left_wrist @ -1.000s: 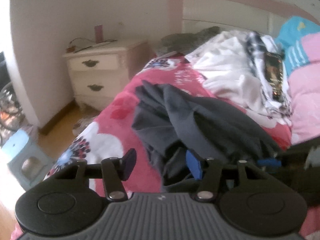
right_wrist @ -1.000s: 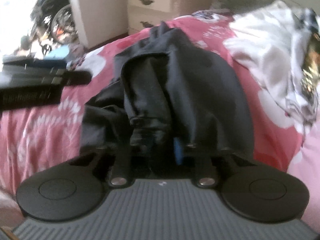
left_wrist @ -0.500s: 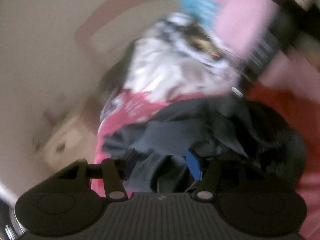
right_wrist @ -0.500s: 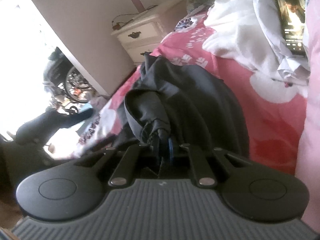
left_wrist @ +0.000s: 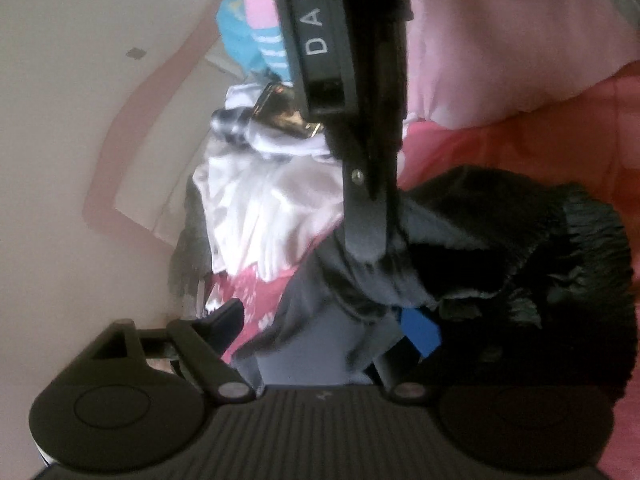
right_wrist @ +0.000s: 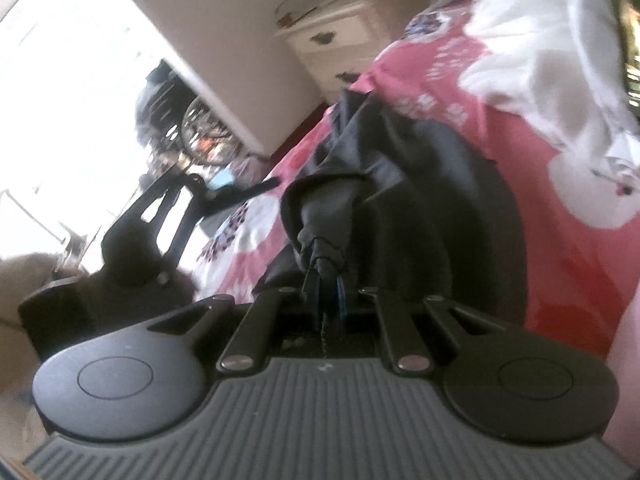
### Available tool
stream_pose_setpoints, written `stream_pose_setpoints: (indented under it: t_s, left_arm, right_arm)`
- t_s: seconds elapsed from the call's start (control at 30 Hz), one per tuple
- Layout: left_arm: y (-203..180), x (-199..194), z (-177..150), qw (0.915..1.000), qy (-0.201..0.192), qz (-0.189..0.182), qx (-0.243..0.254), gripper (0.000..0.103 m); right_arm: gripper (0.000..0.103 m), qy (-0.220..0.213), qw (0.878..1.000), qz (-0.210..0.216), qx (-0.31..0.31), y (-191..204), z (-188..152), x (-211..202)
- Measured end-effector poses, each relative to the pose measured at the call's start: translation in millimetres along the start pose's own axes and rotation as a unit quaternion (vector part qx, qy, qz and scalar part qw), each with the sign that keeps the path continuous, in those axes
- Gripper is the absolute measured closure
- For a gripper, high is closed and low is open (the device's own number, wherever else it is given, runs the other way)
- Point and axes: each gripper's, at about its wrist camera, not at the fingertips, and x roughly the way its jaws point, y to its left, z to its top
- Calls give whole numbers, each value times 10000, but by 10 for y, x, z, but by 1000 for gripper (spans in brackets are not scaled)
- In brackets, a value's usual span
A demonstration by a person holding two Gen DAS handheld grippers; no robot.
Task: Fold clothes
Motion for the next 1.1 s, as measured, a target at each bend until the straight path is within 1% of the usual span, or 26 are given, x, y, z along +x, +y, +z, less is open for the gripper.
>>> stream_pose_setpoints:
  t_s: [0.07, 0.2, 0.23, 0.27, 0.3, 0.33, 0.37, 0.4, 0.43, 0.47, 0.53, 0.57, 0.63, 0.67, 0.7, 0.73, 0.8, 0.83, 0.87, 0.93, 0.97, 1.0, 1.03, 1.07, 1.1]
  left_arm:
    - [-53, 24, 6, 9998, -95, -2, 184, 16]
    - [-128, 63, -3, 9994, -220, -45, 248, 17]
    - [-146, 72, -5, 9993, -251, -55, 264, 21]
    - [-165, 82, -7, 9992, -283, -66, 280, 29]
    - [-165, 91, -12, 9993, -282, -128, 231, 33]
    - [-161, 95, -18, 9993, -276, -195, 186, 44]
    - [-156, 95, -21, 9992, -273, -257, 152, 58]
    - [-154, 92, -22, 9991, -259, -305, 104, 65]
    - [-153, 89, -23, 9991, -241, -346, 50, 78]
    - [-150, 84, -24, 9992, -219, -322, -7, 85]
    - [-132, 71, -31, 9995, -175, -237, -145, 88]
    - [-114, 62, -37, 9994, -157, -206, -234, 89]
    - [-39, 29, -63, 9985, -114, -158, -514, 90]
    - [5, 12, -81, 9974, -69, -133, -699, 90]
    - [78, 3, -94, 9959, -20, -99, -902, 90]
    - [178, 8, -105, 9929, 49, -64, -1183, 91]
    - [390, 25, -128, 9836, 202, 5, -1795, 91]
    - [538, 28, -108, 9771, 265, 27, -2113, 92]
    - [701, 29, -77, 9694, 323, 45, -2435, 92]
    - [920, -8, -119, 9521, 407, 127, -3029, 92]
    - [1056, 12, -163, 9440, 433, 174, -3267, 92]
    - [1160, 27, -199, 9369, 450, 218, -3460, 92]
    - [1243, 35, -228, 9300, 465, 260, -3638, 92]
    - [1326, 42, -258, 9227, 480, 301, -3814, 92]
    - [1403, 27, -287, 9185, 479, 329, -3911, 92]
  right_arm:
    - [96, 85, 9998, 55, -176, 53, 2, 14]
    - [96, 200, 9989, 232, -354, 116, 10, 21]
    - [96, 215, 9987, 251, -383, 123, 17, 25]
    - [96, 227, 9986, 252, -412, 127, 26, 31]
    - [96, 229, 9985, 253, -425, 125, 31, 34]
    - [96, 218, 9986, 249, -419, 114, 38, 34]
    - [96, 198, 9987, 247, -401, 99, 48, 32]
    - [96, 174, 9988, 248, -379, 84, 58, 28]
    - [96, 150, 9990, 241, -343, 72, 66, 21]
    - [96, 124, 9992, 227, -296, 62, 72, 13]
    - [96, 73, 9996, 199, -202, 43, 85, -5]
    - [94, 47, 9997, 185, -155, 33, 91, -14]
    - [92, -4, 9999, 157, -60, 14, 104, -31]
    - [88, -78, 9999, 143, 9, 10, 114, -74]
    - [81, -175, 9997, 138, 75, 9, 127, -130]
    - [78, -291, 9994, 123, 134, 10, 138, -191]
    - [65, -587, 9979, -29, 277, 8, 143, -349]
    - [62, -711, 9968, -145, 335, 2, 133, -417]
    - [58, -834, 9954, -261, 393, -3, 123, -485]
    - [52, -1058, 9918, -523, 491, -11, 92, -611]
    - [46, -1136, 9896, -718, 516, -7, 48, -657]
    - [42, -1202, 9870, -903, 565, -4, -8, -689]
    - [40, -1259, 9843, -1067, 632, -2, -66, -712]
    - [34, -1289, 9818, -1156, 781, -9, -129, -716]
    - [30, -1300, 9793, -1190, 992, -21, -196, -707]
